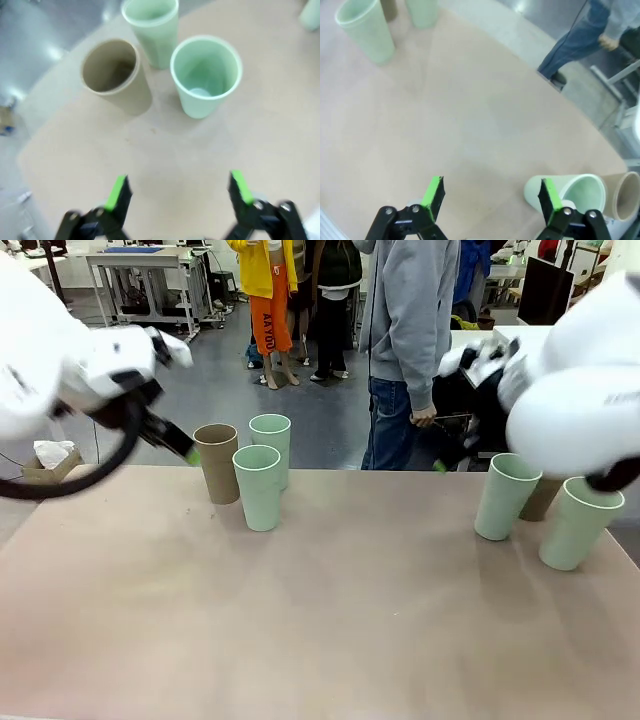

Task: Stack the cups and store them in the basket.
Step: Pick up two Reusable plastic cups , one in each hand.

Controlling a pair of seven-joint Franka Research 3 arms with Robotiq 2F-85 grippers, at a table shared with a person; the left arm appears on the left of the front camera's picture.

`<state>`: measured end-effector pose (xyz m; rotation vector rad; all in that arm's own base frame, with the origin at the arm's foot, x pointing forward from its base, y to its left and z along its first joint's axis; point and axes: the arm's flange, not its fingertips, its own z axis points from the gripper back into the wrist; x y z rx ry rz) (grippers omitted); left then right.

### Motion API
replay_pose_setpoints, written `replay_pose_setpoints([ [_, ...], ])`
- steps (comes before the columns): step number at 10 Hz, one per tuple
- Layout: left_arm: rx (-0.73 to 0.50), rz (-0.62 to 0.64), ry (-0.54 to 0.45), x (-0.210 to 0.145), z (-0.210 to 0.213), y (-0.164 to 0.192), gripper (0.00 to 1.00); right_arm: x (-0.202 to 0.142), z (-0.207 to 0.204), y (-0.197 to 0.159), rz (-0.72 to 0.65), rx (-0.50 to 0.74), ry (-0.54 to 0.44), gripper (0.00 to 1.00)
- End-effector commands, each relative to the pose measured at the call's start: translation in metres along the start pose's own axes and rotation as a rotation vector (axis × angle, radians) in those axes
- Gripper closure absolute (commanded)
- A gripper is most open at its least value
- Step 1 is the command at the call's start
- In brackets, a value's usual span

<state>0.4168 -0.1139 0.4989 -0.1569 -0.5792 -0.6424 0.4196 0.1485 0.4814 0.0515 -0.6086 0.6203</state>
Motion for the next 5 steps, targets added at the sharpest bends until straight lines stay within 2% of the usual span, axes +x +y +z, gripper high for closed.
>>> replay_pose_setpoints([
  [1,-0.098,-0.084,0.013,0.01,0.047,0.038,0.0,0.006,0.041,-0.045,0.027,0.096,-0.02,0.0],
  [3,-0.257,-0.195,-0.028,-0.003,0.085,0.083,0.0,-0.022,0.09,-0.11,0.093,0.221,-0.087,0.0],
  [5,-0.334,-0.275,-0.124,-0.034,0.105,0.117,0.0,-0.07,0.124,-0.158,0.124,0.27,-0.174,0.0],
])
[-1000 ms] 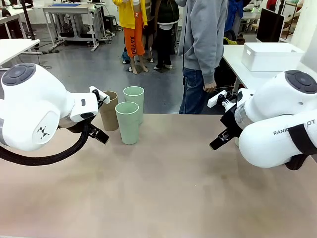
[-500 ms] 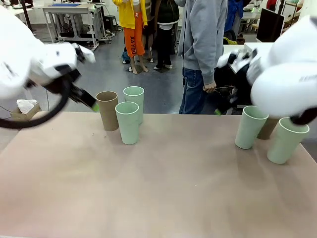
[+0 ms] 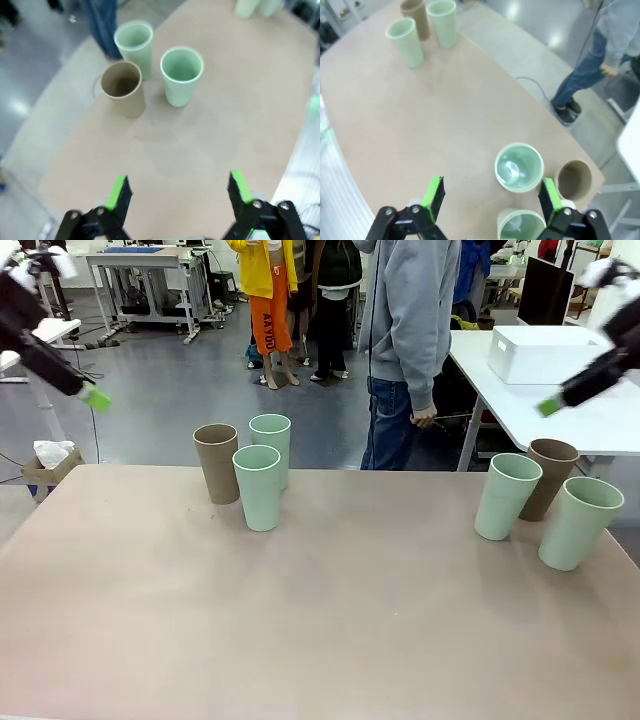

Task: Stack the cups and store them in the basket.
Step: Pick up two Reusable plastic cups , one in each hand.

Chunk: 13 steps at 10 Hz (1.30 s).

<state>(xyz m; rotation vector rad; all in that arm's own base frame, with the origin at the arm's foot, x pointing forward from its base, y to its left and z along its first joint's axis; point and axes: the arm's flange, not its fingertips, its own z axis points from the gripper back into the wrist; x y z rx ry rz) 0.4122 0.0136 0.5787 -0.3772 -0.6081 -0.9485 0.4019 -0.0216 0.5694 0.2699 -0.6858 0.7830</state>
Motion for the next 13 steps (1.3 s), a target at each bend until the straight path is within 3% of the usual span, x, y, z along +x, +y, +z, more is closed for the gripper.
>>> replay_pose_setpoints([
  [1,-0.087,-0.076,-0.078,-0.03,0.014,0.02,0.0,-0.043,0.028,-0.024,0.017,0.064,-0.074,0.0],
  [3,-0.093,-0.146,-0.179,-0.064,0.037,0.026,0.0,-0.082,0.048,-0.031,0.02,0.099,-0.147,0.0],
  [5,-0.081,-0.181,-0.265,-0.087,0.047,0.022,0.0,-0.099,0.055,-0.023,0.042,0.103,-0.191,0.0],
  [13,-0.082,-0.209,-0.374,-0.1,0.044,0.017,0.0,-0.112,0.065,-0.016,0.036,0.115,-0.272,0.0],
])
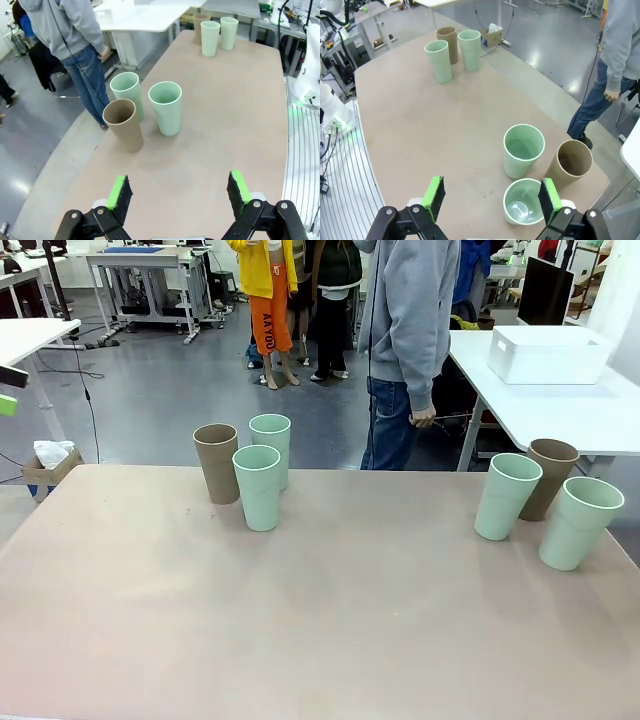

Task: Stack the cups and store them in the basket.
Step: Pick up two Reusable plastic cups , one in each hand.

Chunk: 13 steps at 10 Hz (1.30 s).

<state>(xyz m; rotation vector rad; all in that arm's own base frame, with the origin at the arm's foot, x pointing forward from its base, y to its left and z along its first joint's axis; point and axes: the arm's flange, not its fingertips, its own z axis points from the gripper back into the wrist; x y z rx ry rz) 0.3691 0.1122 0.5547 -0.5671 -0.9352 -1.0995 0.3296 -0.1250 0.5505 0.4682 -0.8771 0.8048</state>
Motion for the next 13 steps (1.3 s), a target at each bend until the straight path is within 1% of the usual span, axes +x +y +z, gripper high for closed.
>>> replay_pose_setpoints([
  [1,0.024,-0.016,-0.018,-0.0041,-0.0029,-0.0013,0.0,-0.0067,-0.0017,0.0037,0.029,0.012,-0.023,0.0],
  [2,0.0,0.0,0.0,0.0,0.0,0.0,0.0,-0.0072,-0.004,0.0032,0.041,0.064,-0.036,0.0],
  [3,0.0,0.0,0.0,0.0,0.0,0.0,0.0,-0.0011,0.0007,0.0007,0.003,0.005,0.001,0.0],
  [13,0.0,0.0,0.0,0.0,0.0,0.0,0.0,-0.0011,0.0007,0.0007,0.003,0.005,0.001,0.0],
])
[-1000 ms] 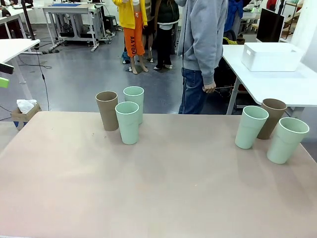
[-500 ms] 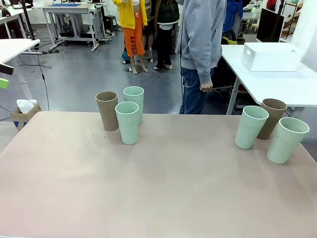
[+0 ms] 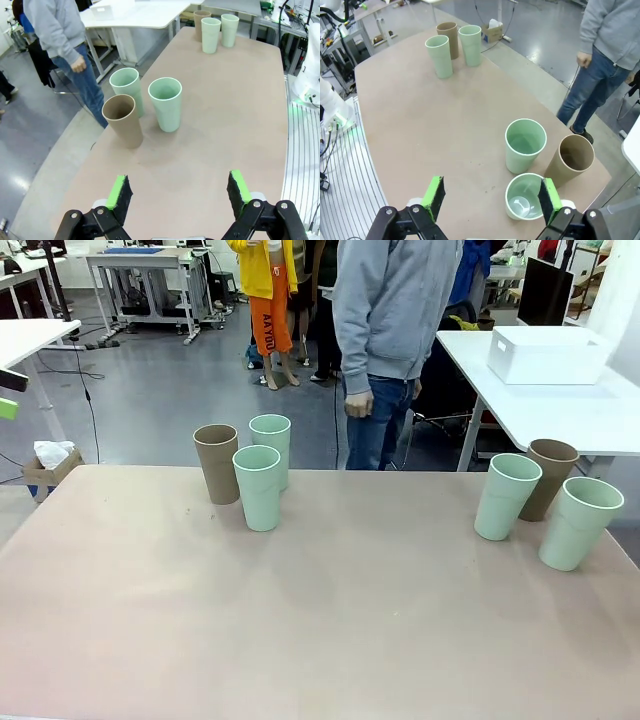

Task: Stack the cups and store them in the basket.
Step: Pick up two Reusable plastic cups , one in each hand.

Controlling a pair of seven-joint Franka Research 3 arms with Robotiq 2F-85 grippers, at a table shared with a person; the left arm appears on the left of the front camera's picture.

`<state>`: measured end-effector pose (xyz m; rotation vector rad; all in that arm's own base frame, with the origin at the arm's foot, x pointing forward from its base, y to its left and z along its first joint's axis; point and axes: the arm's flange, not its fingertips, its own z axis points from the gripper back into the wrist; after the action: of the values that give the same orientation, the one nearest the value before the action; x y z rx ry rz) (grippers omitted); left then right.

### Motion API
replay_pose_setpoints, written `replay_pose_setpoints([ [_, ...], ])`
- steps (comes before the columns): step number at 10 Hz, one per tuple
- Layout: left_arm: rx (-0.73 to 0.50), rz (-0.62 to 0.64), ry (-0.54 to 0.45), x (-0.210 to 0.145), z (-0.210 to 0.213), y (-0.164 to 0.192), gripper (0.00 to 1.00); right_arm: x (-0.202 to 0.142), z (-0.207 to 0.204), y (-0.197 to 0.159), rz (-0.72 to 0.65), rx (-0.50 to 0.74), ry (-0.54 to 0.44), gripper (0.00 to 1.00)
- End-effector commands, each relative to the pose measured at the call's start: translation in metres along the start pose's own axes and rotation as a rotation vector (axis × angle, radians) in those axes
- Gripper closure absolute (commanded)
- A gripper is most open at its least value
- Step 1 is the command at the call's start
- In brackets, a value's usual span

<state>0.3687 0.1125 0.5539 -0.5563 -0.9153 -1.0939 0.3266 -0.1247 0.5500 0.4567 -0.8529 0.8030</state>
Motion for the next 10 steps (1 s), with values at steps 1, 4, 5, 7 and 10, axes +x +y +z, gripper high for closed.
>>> replay_pose_setpoints([
  [1,-0.003,-0.009,-0.021,0.0009,0.0,0.0003,0.0,0.0003,-0.0002,-0.0017,0.008,0.008,-0.025,0.0],
  [4,-0.003,-0.009,-0.021,0.0009,0.0,0.0003,0.0,0.0003,-0.0002,-0.0017,0.008,0.008,-0.025,0.0],
  [5,-0.003,-0.009,-0.021,0.0009,0.0,0.0003,0.0,0.0003,-0.0002,-0.0017,0.008,0.008,-0.025,0.0],
  [7,-0.003,-0.009,-0.021,0.0009,0.0,0.0003,0.0,0.0003,-0.0002,-0.0017,0.008,0.008,-0.025,0.0],
  [10,-0.003,-0.009,-0.021,0.0009,0.0,0.0003,0.0,0.0003,-0.0002,-0.0017,0.008,0.008,-0.025,0.0],
])
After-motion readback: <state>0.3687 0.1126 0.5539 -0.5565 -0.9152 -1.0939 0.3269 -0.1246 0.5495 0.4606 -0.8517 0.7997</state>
